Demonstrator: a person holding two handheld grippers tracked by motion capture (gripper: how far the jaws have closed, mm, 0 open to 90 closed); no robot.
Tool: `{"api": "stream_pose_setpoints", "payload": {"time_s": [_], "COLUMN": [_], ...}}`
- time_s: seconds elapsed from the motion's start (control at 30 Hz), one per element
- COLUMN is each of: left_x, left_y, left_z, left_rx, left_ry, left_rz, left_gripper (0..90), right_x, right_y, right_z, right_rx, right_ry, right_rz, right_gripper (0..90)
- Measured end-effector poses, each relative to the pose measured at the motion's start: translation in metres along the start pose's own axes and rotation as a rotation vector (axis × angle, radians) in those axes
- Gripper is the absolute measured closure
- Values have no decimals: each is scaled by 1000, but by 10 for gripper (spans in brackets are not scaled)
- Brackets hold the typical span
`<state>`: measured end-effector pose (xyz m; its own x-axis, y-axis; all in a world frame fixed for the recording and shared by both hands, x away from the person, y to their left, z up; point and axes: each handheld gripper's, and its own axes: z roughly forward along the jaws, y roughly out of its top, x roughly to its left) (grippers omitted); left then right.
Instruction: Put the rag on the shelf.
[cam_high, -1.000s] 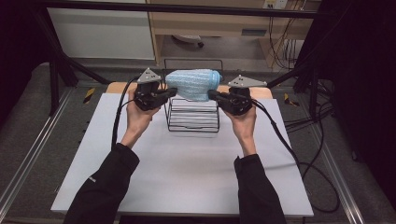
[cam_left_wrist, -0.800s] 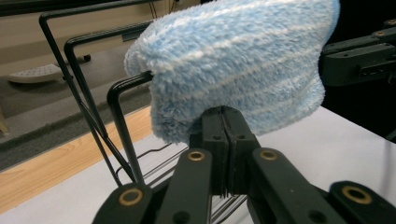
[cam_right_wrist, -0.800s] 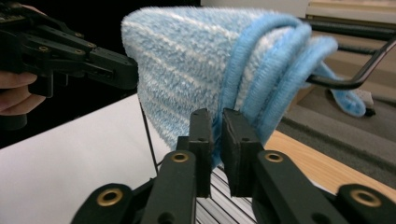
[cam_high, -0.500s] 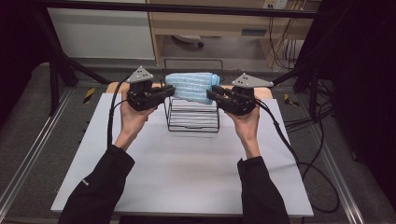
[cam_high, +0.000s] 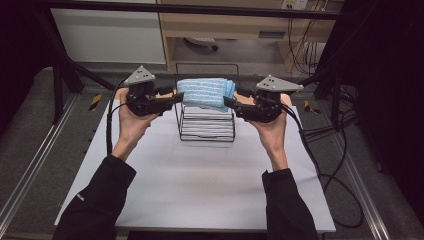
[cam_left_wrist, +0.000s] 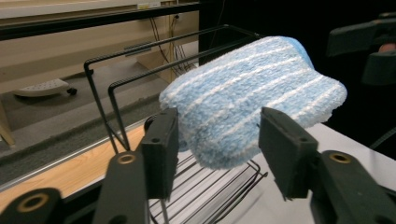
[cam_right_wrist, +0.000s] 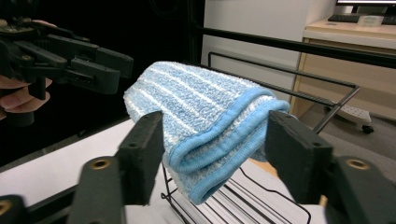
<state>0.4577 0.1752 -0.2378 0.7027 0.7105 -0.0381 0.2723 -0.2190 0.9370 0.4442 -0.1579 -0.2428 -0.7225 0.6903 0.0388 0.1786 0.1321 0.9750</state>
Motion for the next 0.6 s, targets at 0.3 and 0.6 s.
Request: {"api": "stream_pose_setpoints", "payload": {"time_s": [0.3, 0.6], "left_x": [2, 7], "left_y": [-20, -72], "left_z": [-17, -30], "left_rx": [39, 91], "left_ry": [12, 19], "left_rz": [26, 23], "left_gripper": [250, 104], "right_x": [-4, -10], "right_y": [-7, -46], "right_z": [-24, -50], "right_rx": [-15, 48], "right_ry": [-1, -6], "right_rz": [49, 70], "right_gripper": [136, 44]}}
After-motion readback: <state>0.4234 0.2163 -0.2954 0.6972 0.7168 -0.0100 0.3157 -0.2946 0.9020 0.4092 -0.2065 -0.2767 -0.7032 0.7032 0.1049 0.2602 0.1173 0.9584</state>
